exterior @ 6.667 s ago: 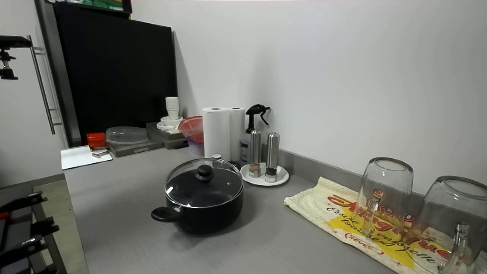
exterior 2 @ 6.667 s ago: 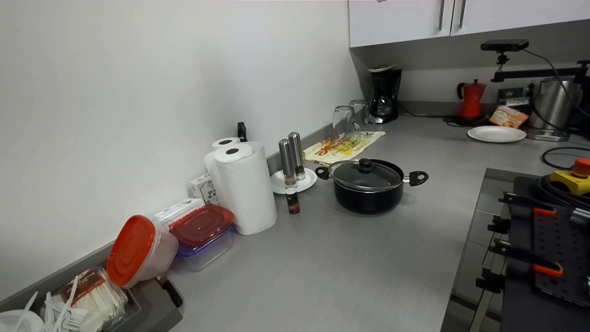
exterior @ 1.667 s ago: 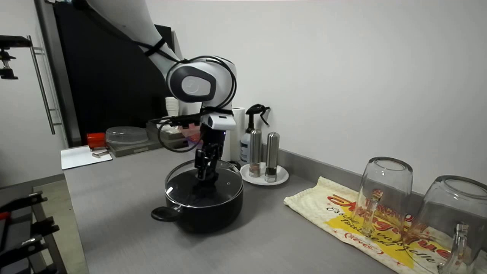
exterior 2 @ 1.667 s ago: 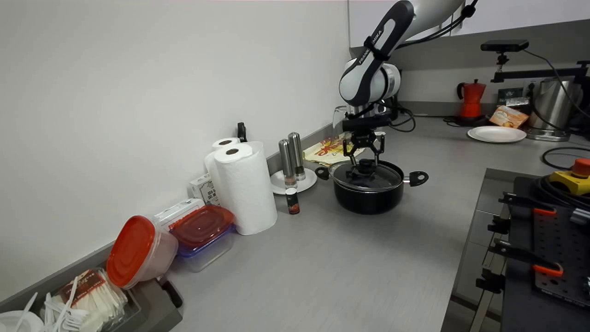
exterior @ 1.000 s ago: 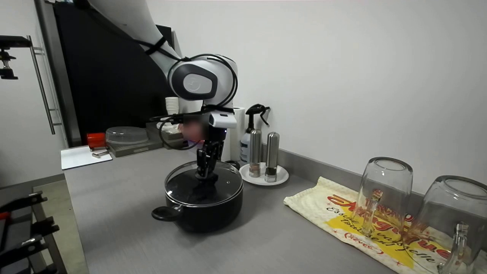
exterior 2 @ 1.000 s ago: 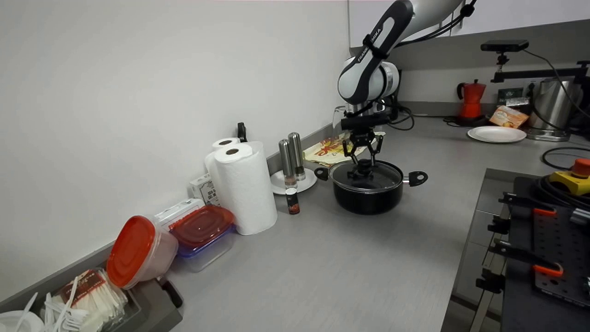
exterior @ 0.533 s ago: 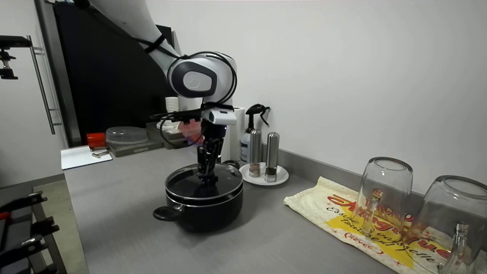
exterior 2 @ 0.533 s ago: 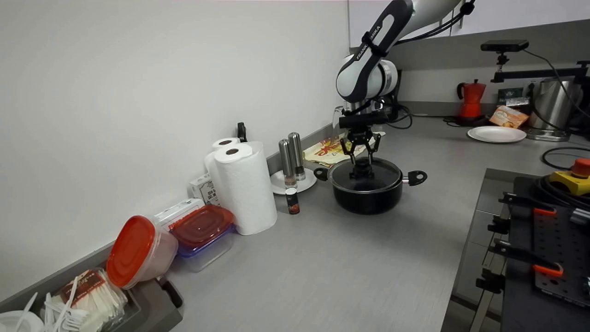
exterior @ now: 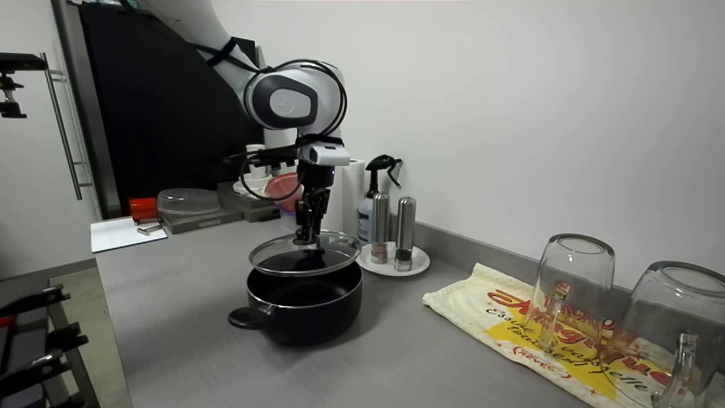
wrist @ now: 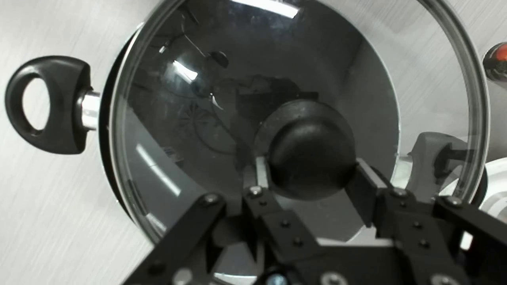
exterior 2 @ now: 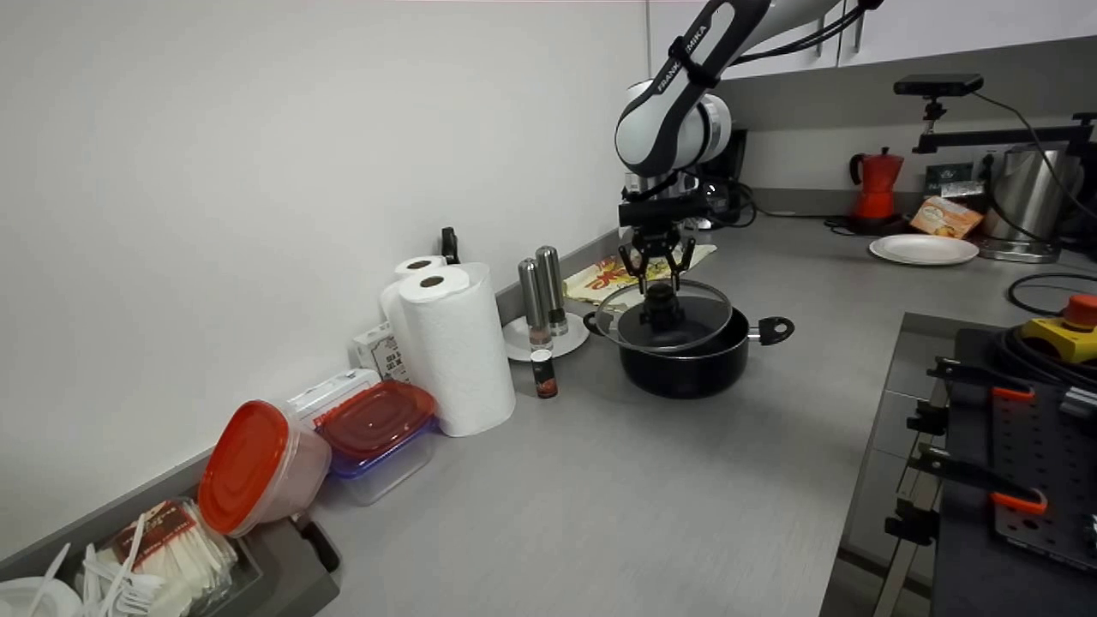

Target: Remove the glass lid from the black pot and place it on the left side of the counter

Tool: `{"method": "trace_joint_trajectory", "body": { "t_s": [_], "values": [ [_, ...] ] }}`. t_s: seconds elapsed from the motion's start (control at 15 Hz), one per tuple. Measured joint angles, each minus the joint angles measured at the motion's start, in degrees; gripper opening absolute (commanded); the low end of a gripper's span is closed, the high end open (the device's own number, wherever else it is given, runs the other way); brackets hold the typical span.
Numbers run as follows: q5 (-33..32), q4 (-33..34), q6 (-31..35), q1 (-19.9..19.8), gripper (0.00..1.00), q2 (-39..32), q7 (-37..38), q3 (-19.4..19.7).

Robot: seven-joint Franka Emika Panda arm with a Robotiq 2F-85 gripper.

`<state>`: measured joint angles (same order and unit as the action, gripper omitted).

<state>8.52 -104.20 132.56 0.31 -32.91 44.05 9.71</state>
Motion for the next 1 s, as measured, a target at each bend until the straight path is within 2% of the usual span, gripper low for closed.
{"method": "trace_joint_trajectory", "body": {
  "t_s": [0.4, 1.0],
  "values": [
    [-0.8, 0.0, 0.0, 1.6, 0.26, 1.0, -0.2, -1.2],
    [-6.7, 3.3, -3.0, 9.0, 0.26, 1.0, -0.2, -5.1]
  ]
}}
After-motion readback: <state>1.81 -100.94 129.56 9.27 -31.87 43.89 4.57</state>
